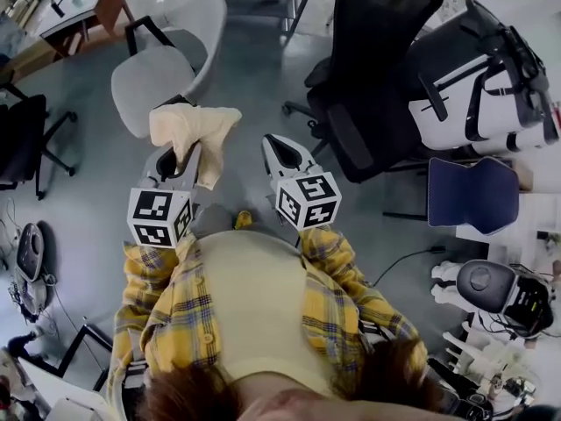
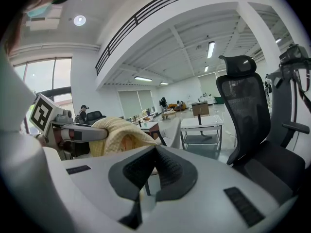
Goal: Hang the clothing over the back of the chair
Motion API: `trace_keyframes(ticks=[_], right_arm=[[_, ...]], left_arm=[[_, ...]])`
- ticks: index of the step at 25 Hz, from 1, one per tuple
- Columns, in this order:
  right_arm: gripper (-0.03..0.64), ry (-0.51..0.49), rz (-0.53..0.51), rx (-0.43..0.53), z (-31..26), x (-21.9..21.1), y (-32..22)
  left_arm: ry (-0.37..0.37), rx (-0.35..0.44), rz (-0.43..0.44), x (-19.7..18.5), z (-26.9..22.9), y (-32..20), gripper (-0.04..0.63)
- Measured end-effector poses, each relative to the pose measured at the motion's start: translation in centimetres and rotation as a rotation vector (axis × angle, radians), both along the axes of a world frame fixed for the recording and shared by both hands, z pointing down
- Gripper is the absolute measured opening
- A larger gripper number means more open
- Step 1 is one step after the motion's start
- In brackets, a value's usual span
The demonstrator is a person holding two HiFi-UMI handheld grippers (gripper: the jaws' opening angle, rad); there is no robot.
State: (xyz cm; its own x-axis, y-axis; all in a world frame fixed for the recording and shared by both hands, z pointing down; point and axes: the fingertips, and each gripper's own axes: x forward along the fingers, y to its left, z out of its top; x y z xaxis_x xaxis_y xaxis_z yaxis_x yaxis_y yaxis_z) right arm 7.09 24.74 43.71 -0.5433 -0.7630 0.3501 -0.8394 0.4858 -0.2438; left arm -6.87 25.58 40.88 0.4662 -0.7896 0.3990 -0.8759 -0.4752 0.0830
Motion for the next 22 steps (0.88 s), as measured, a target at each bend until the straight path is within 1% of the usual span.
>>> trace_keyframes(ticks=[5,10,16,22], right_arm=[[0.013,-0.011,-0.022,-0.014,0.3,-0.5,-0.7],[0.012,-0.016,-0.029,-0.023,0.4,-0.9,-2.4],[0.012,0.002,-0.039,-0.031,0.5,-1.8,-5.8],[0.012,0.015,-0.045,-0.037,0.4,-3.6,-10.4]], left_arm=[[-0.006,-0.005,-0.014,-0.3,-0.1,-1.2,0.091],[0.004,0.009,0.008,-0.3,-0.6,-3.2,0.089],[0.017,0.023,0.016,-0.9,-1.0,-6.9,0.089],[0.019,0.026,0.026,-2.6,-1.6,-10.9,0.089]])
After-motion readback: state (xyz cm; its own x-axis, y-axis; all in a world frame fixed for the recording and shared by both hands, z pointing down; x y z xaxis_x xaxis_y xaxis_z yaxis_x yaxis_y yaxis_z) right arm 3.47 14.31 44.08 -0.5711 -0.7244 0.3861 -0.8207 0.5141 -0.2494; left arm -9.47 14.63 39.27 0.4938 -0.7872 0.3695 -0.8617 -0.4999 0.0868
